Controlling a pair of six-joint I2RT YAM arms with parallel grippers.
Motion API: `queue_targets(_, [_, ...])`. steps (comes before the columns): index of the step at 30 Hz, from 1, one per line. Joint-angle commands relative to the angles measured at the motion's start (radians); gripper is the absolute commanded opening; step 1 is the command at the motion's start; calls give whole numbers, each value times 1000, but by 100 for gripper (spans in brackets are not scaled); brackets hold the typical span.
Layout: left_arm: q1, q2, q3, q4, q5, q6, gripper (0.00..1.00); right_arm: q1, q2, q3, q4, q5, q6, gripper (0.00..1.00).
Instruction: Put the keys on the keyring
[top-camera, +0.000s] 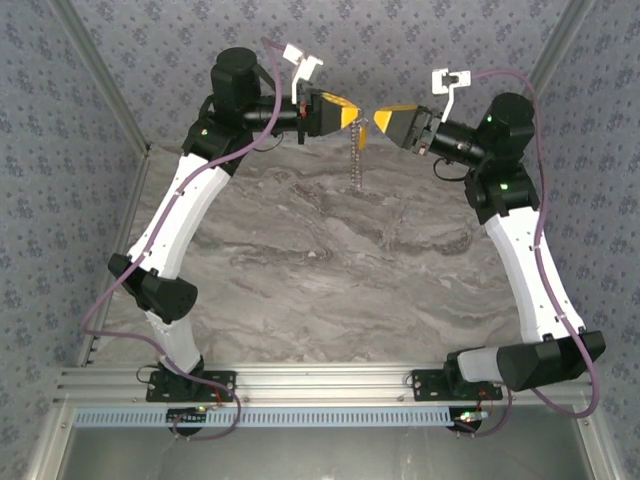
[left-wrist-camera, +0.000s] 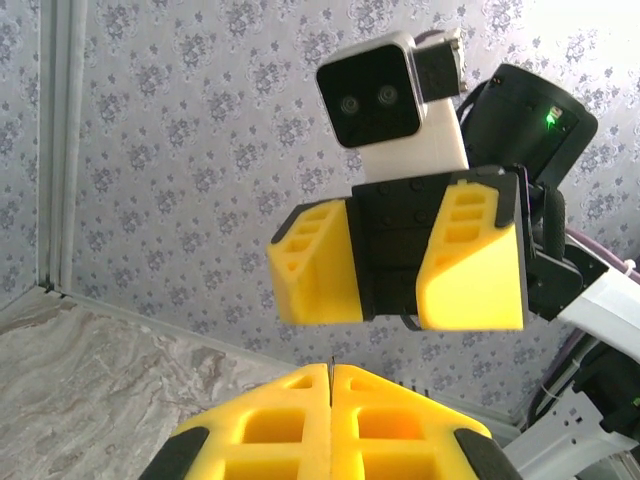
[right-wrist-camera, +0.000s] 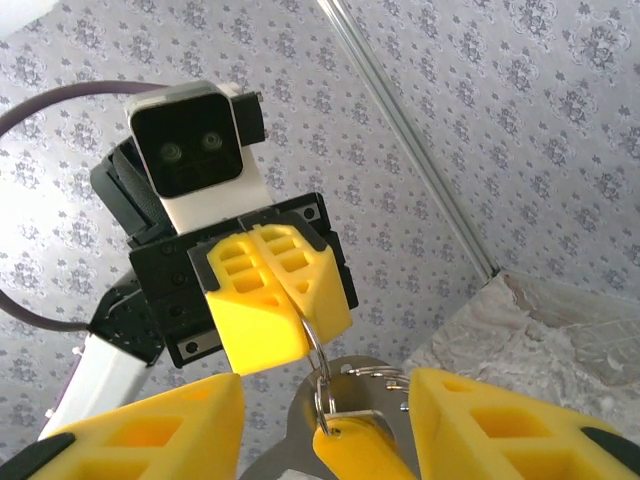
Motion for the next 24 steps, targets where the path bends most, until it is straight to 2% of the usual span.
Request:
queue_targets(1, [-5,-36,21,66,-9,-20,0,28,-14,-22,69,19,41,51])
queue_targets(4, [-7,-39,20,74,-10,-26,0,52,-5,-31,78,25,42,52])
queue_targets(7, [-7,-41,15,81,-14,-28,0,65,2,-32,83,25,44,46])
queue_targets(11, [-7,-51,0,92,-23,-29,0,73,3,-38,87,22,50,20])
queue_targets(15, [-5,-60,-15,100,-42,-26,0,76,1,-44,85,14,50,1])
queue_targets(24, [-6,-67,-30,123,-64,-44,0,105,11,-38,80,20,46,0])
